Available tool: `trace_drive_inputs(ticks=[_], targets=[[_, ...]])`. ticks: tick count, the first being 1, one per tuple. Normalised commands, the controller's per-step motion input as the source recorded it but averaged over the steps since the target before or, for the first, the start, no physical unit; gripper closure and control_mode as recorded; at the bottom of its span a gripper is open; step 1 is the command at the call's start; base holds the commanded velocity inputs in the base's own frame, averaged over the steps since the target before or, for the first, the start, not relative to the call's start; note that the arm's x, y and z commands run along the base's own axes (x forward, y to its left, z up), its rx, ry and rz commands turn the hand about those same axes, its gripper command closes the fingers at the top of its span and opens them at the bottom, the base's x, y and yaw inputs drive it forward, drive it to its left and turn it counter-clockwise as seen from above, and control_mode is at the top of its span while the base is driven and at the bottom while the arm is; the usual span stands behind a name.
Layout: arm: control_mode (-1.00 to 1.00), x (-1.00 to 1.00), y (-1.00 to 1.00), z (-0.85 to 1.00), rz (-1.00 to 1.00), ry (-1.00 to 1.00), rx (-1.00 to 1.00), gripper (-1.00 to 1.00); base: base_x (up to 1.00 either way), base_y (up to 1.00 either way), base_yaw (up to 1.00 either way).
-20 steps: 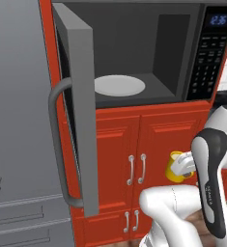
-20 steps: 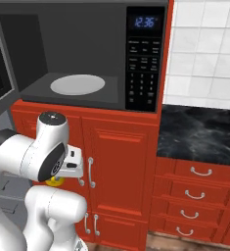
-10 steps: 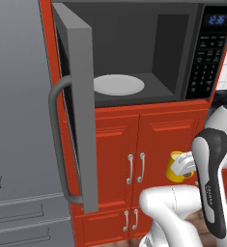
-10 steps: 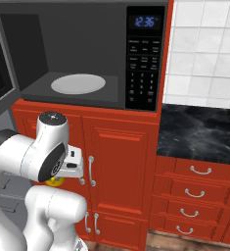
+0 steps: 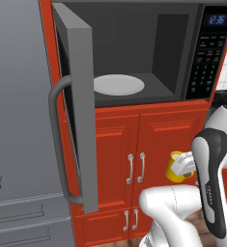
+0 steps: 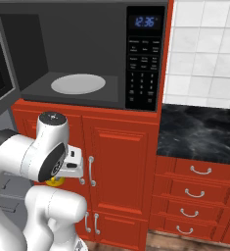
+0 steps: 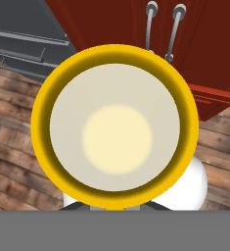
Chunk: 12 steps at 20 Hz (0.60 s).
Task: Pick the mug from the counter and place it inside the microwave. Then close the microwave.
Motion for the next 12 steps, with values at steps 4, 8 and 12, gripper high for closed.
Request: trace_drive_inputs(ticks=[4, 8, 12], targets=[[1.0, 0.0, 0.0, 0.0, 0.0, 0.0, 0.0, 1.0, 0.0, 0.0, 0.0], [-1.0, 0.0, 0.0, 0.0, 0.0, 0.0, 0.0, 1.0, 0.0, 0.0, 0.0], [-1.0, 0.0, 0.0, 0.0, 0.0, 0.0, 0.0, 1.0, 0.0, 0.0, 0.0]])
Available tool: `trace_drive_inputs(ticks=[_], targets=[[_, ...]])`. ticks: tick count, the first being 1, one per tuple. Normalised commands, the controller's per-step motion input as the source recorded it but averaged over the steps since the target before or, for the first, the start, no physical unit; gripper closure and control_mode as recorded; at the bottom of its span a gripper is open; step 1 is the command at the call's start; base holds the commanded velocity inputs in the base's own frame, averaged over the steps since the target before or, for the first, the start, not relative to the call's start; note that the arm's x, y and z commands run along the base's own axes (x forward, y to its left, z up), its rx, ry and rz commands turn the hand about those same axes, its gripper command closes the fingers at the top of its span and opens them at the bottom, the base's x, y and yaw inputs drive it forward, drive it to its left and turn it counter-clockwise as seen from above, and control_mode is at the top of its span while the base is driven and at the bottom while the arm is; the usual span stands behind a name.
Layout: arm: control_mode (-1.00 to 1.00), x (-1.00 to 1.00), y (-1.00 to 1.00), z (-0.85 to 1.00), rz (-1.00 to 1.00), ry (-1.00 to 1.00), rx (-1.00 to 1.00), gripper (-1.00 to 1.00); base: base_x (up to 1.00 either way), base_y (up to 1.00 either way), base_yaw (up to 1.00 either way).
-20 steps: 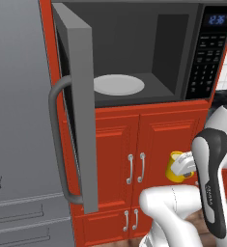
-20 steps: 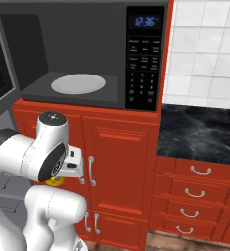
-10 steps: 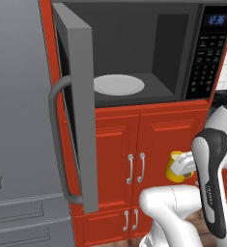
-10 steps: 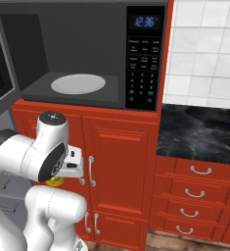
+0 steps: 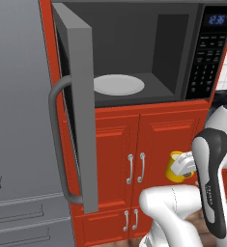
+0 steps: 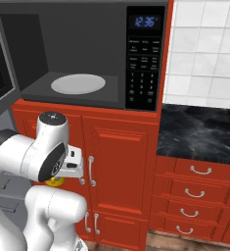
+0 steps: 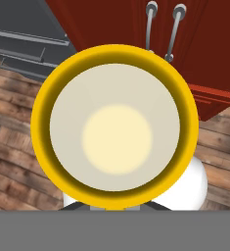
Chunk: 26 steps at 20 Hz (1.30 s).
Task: Pick the mug from the counter and place it inside the microwave. Then close the microwave.
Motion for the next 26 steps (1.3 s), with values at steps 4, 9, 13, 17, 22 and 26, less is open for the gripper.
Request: trace_drive_inputs(ticks=[4, 9, 13, 17, 22, 26], targets=[[-1.0, -0.07, 0.0, 0.12, -0.01, -0.07, 0.01, 1.0, 0.0, 0.0, 0.0], [-1.0, -0.04, 0.05, 0.42, -0.06, -0.15, 0.03, 1.0, 0.0, 0.0, 0.0], [-1.0, 0.02, 0.38, 0.77, -0.18, -0.14, 0.0, 1.0, 0.0, 0.0, 0.0], [-1.0, 0.14, 0.23, 0.67, -0.23, -0.06, 0.0, 1.0, 0.0, 0.0, 0.0], [-1.0, 0.02, 0.01, 0.7, -0.15, -0.1, 0.05, 1.0, 0.0, 0.0, 0.0], [-1.0, 0.24, 0.0, 0.53, 0.0, -0.03, 0.05, 1.0, 0.0, 0.0, 0.0]])
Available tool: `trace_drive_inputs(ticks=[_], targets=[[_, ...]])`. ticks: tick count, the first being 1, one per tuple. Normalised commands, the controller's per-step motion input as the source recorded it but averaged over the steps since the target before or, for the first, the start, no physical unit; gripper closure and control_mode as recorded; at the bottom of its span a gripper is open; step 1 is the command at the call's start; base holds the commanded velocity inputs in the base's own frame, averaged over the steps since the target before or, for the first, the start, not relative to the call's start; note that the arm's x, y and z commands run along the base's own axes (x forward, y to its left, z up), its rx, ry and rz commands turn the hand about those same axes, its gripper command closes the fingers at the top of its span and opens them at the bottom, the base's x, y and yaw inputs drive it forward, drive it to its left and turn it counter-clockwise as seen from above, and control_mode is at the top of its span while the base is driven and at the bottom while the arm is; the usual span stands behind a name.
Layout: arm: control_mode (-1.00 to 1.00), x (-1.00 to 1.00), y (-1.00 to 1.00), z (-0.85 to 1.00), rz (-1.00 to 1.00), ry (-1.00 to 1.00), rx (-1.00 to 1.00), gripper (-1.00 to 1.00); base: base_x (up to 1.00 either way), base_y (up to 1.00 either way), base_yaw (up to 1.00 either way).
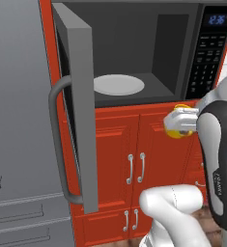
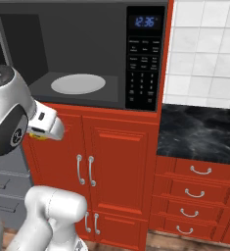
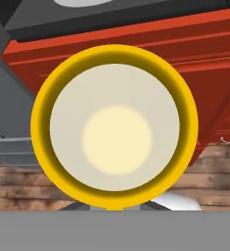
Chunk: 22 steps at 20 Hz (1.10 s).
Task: Pick the mug from the counter and place it inside the microwave. Then close the microwave.
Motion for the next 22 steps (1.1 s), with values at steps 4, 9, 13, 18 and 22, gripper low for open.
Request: trace_drive_inputs(ticks=[4, 9, 13, 18, 22], targets=[[-1.0, 0.87, 0.01, 0.34, 0.0, -0.02, 0.01, 1.0, 0.0, 0.0, 0.0], [-1.0, 0.9, 0.08, 0.35, 0.0, -0.04, 0.0, 1.0, 0.0, 0.0, 0.0], [-1.0, 0.68, 0.17, 0.38, 0.0, -0.1, 0.0, 1.0, 0.0, 0.0, 0.0], [-1.0, 0.67, 0.16, -0.02, 0.0, -0.04, 0.0, 1.0, 0.0, 0.0, 0.0], [-1.0, 0.68, 0.15, -0.01, 0.0, 0.0, 0.0, 1.0, 0.0, 0.0, 0.0]])
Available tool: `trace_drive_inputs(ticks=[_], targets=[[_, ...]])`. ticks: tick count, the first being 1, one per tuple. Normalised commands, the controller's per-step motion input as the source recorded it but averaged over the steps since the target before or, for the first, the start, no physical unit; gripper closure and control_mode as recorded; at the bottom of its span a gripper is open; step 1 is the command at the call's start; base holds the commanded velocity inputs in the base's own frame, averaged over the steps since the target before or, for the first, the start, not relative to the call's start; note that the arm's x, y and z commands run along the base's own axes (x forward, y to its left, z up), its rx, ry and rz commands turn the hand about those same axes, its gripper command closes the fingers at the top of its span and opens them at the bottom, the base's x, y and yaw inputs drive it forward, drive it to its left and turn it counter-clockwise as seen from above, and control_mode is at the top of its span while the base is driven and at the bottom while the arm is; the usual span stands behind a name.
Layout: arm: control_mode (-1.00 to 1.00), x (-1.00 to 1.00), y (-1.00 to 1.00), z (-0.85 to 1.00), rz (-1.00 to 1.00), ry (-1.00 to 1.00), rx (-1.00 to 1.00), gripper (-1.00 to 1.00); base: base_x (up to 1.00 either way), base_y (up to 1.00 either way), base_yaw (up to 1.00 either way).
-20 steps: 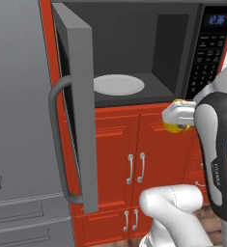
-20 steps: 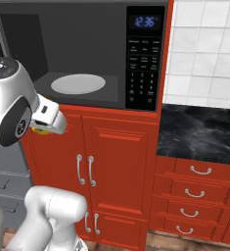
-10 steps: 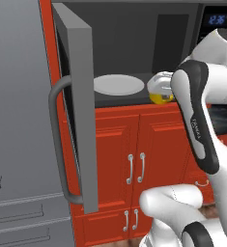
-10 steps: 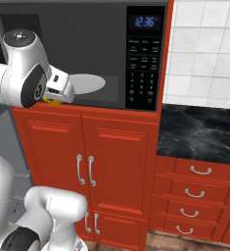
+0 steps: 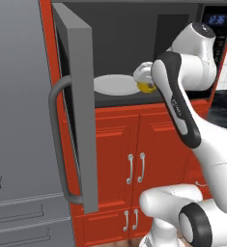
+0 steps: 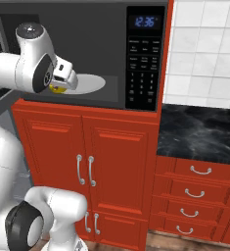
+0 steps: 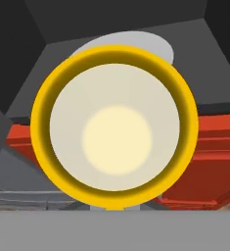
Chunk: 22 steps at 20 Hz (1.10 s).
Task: Pick the mug from the counter and place it inside the microwave. Then close the microwave.
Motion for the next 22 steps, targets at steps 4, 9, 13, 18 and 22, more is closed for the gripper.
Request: trace_drive_inputs(ticks=[4, 9, 13, 18, 22], targets=[[-1.0, 0.6, 0.1, -0.08, 0.0, 0.02, -0.01, 1.0, 0.0, 0.0, 0.0], [-1.0, 0.48, 0.12, -0.11, 0.0, 0.08, -0.04, 1.0, 0.0, 0.0, 0.0], [-1.0, 0.17, 0.04, -0.19, 0.0, 0.08, -0.01, 1.0, 0.0, 0.0, 0.0], [-1.0, 0.15, 0.0, -0.4, 0.0, 0.08, 0.0, 1.0, 0.0, 0.0, 0.0], [-1.0, 0.21, 0.0, -0.2, 0.0, 0.06, -0.01, 1.0, 0.0, 0.0, 0.0]])
